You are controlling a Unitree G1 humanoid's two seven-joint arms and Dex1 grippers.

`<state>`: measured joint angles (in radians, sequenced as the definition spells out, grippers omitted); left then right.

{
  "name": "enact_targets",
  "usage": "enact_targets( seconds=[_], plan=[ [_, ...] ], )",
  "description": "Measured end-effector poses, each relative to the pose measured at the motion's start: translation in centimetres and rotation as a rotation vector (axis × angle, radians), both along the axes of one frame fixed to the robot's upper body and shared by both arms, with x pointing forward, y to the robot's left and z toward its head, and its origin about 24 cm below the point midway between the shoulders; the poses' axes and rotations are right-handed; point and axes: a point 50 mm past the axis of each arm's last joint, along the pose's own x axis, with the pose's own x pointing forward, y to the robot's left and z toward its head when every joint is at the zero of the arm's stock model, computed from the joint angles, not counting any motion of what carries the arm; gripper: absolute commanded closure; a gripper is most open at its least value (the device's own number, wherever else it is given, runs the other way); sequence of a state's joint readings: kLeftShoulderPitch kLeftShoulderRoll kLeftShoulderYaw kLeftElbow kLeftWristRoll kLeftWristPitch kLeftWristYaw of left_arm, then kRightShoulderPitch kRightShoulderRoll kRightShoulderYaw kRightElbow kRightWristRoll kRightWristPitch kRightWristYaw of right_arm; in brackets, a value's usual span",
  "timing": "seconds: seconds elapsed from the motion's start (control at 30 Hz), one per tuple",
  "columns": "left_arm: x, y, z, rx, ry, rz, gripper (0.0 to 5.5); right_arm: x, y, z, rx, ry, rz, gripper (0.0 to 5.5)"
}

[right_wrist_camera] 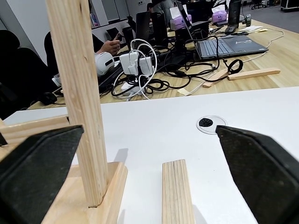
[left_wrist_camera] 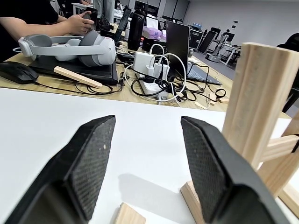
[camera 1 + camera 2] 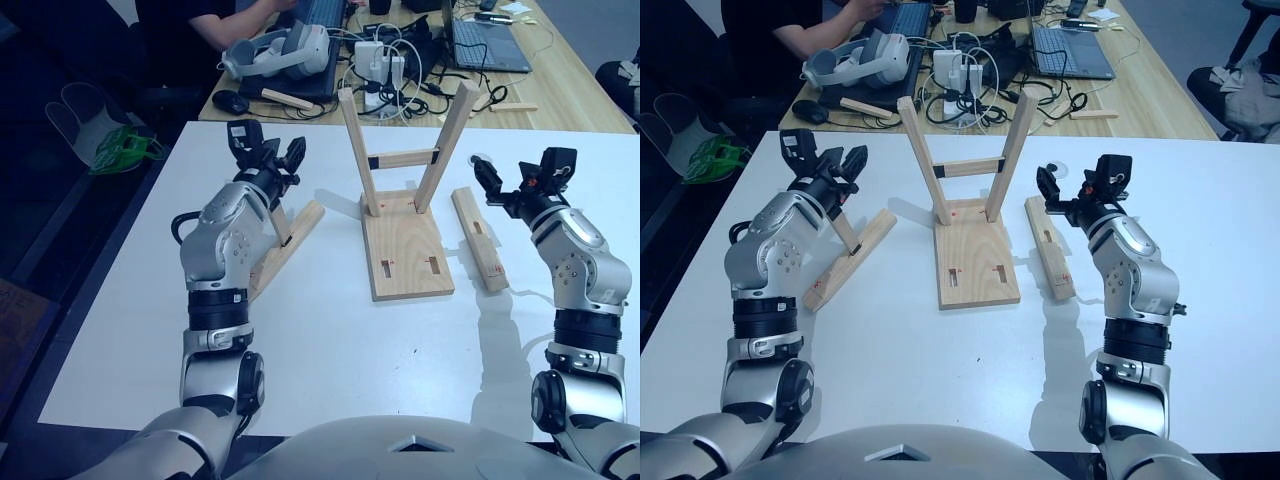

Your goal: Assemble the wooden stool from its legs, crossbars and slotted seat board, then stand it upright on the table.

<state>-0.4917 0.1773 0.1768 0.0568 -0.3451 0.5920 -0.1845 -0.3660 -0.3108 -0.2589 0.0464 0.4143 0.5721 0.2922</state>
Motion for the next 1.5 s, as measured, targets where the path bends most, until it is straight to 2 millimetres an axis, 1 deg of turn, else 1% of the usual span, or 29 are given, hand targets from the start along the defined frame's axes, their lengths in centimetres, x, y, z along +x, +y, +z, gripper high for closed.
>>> enact_targets(
  seconds=[0.13, 0.17, 0.2, 0.3, 0.33, 0.37, 0.4, 0.47, 0.5, 0.57, 0.6, 0.63, 0.73, 0.97, 1.1, 1.13, 1.27, 1.3, 1.33, 1.37, 1.4, 1.43, 1.47, 1.5],
  plan=[
    [-0.1, 0.0, 0.3, 0.005, -0.006, -0.004, 2.92, 0.0, 0.0, 0.1, 0.0, -0.002, 0.0, 0.1],
    [-0.1, 0.0, 0.9, 0.011, -0.024, -0.008, 2.92, 0.0, 0.0, 0.1, 0.0, -0.002, 0.0, 0.1],
    [-0.1, 0.1, 1.8, 0.014, -0.053, -0.013, 2.92, 0.0, 0.0, 0.1, 0.0, -0.002, 0.0, 0.1],
    [0.0, 0.0, 6.8, 0.032, -0.226, -0.046, 2.92, 0.0, 0.0, 0.1, 0.001, -0.003, -0.002, 0.1],
    [-0.1, -0.3, 8.1, 0.037, -0.271, -0.067, 2.92, 0.0, -0.1, 0.1, 0.001, -0.003, -0.003, 0.1],
    [-0.2, -0.5, 8.5, 0.037, -0.281, -0.081, 2.92, 0.0, -0.1, 0.1, 0.002, -0.004, -0.004, 0.1],
    [-0.3, -0.7, 8.3, 0.039, -0.27, -0.094, 2.92, 0.0, -0.1, 0.1, 0.002, -0.005, -0.006, 0.1],
    [-0.5, -0.7, 7.0, 0.047, -0.223, -0.096, 2.92, 0.0, -0.1, 0.1, 0.003, -0.005, -0.006, 0.1],
    [-0.7, -0.6, 5.6, 0.052, -0.181, -0.086, 2.92, 0.0, -0.1, 0.1, 0.003, -0.005, -0.006, 0.1],
    [-1.1, -0.3, 1.8, 0.064, -0.053, -0.056, 2.92, 0.0, -0.1, 0.1, 0.003, -0.004, -0.004, 0.1],
    [-1.3, -0.2, 0.3, 0.068, -0.006, -0.049, 2.92, 0.0, -0.1, 0.1, 0.003, -0.004, -0.003, 0.1],
    [-1.5, -0.1, -0.4, 0.073, 0.002, -0.039, 2.92, 0.0, 0.0, 0.1, 0.003, -0.003, -0.003, 0.1],
    [-1.3, 0.0, -0.9, 0.056, -0.011, -0.02, 2.92, 0.1, 0.1, 0.1, 0.005, -0.006, 0.002, 0.1],
    [-1.2, -0.2, -0.7, 0.041, -0.024, -0.022, 2.92, 0.1, 0.2, 0.1, 0.008, -0.006, 0.003, 0.1],
    [-1.2, -0.4, -0.2, 0.007, -0.016, -0.023, 2.92, 0.1, 0.2, 0.1, 0.009, -0.006, 0.003, 0.1],
    [-1.0, -0.4, 0.8, -0.005, -0.04, -0.024, 2.92, 0.1, 0.2, 0.1, 0.009, -0.006, 0.003, 0.1],
    [-0.1, -1.1, 7.6, -0.045, -0.24, -0.046, 2.92, 0.1, 0.1, 0.1, 0.01, -0.007, 0.001, 0.1],
    [0.1, -0.6, 9.1, -0.038, -0.28, -0.025, 2.92, 0.1, 0.1, 0.1, 0.01, -0.007, 0.0, 0.1],
    [0.2, 0.0, 9.8, -0.024, -0.295, -0.002, 2.92, 0.1, 0.1, 0.1, 0.011, -0.007, -0.001, 0.1],
    [0.5, 1.9, 10.0, 0.033, -0.278, 0.076, 2.92, 0.1, 0.1, 0.1, 0.013, -0.008, -0.002, 0.1],
    [0.7, 3.0, 9.6, 0.068, -0.252, 0.119, 2.92, 0.1, 0.2, 0.1, 0.015, -0.009, -0.002, 0.1],
    [0.7, 4.4, 8.7, 0.116, -0.211, 0.167, 2.92, 0.1, 0.3, 0.0, 0.019, -0.009, -0.002, 0.1],
    [0.5, 5.9, 7.2, 0.169, -0.15, 0.215, 2.92, 0.1, 0.2, 0.0, 0.021, -0.01, -0.004, 0.1],
    [0.1, 7.0, 5.6, 0.203, -0.09, 0.241, 2.92, 0.1, 0.2, 0.1, 0.024, -0.012, -0.008, 0.1]
  ],
)
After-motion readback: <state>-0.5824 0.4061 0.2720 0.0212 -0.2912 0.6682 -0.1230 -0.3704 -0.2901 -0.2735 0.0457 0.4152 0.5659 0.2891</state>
